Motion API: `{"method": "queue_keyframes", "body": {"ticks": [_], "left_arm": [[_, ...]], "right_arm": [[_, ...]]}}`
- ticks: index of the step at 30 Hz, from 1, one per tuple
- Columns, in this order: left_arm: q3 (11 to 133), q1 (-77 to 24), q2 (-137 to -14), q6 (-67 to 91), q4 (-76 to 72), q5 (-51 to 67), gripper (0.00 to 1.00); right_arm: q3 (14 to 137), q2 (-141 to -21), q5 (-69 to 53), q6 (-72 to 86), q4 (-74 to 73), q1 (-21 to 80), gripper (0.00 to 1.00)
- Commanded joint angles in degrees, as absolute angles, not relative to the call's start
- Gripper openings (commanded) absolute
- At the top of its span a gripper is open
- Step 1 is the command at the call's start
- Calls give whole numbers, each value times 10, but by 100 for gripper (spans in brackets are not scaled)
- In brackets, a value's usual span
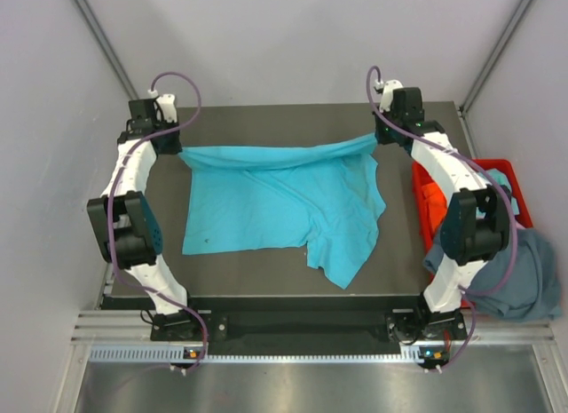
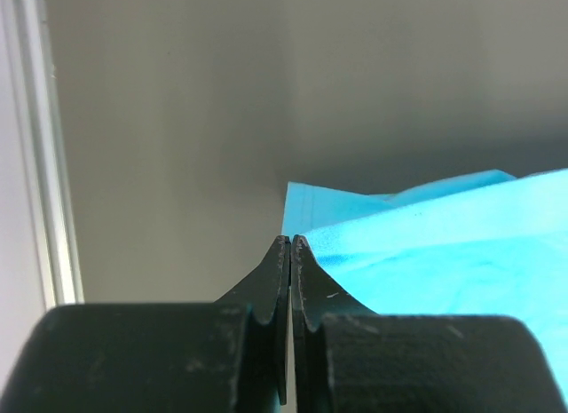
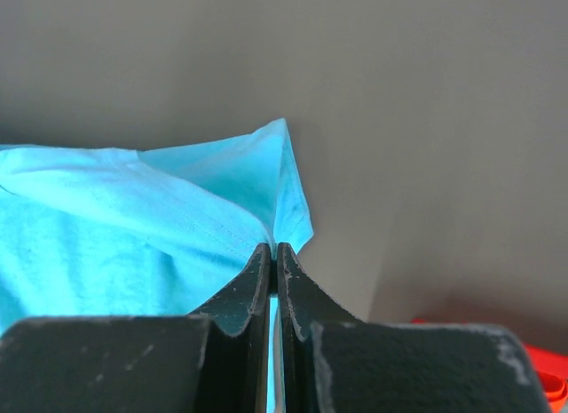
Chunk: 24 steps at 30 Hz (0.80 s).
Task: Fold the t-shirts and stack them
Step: Flatten the tshirt out
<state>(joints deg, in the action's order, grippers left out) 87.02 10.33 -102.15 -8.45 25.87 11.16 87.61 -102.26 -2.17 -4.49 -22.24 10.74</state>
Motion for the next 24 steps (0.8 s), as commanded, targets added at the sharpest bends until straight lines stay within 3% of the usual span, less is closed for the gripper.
{"method": "queue_keyframes", "body": {"ticks": [1, 11, 15, 24], "left_arm": [[937, 105, -1043, -76, 280, 125, 0], [1068, 105, -987, -40, 308, 145, 0], [1088, 105, -906, -37, 298, 143, 0], [1054, 105, -704, -66, 274, 105, 0]], "right_arm": [[897, -994, -2, -50, -185, 105, 0], [1055, -940, 28, -41, -236, 103, 0], [1119, -890, 42, -51, -260, 103, 0], [1066, -670, 83, -107, -235, 95, 0]]}}
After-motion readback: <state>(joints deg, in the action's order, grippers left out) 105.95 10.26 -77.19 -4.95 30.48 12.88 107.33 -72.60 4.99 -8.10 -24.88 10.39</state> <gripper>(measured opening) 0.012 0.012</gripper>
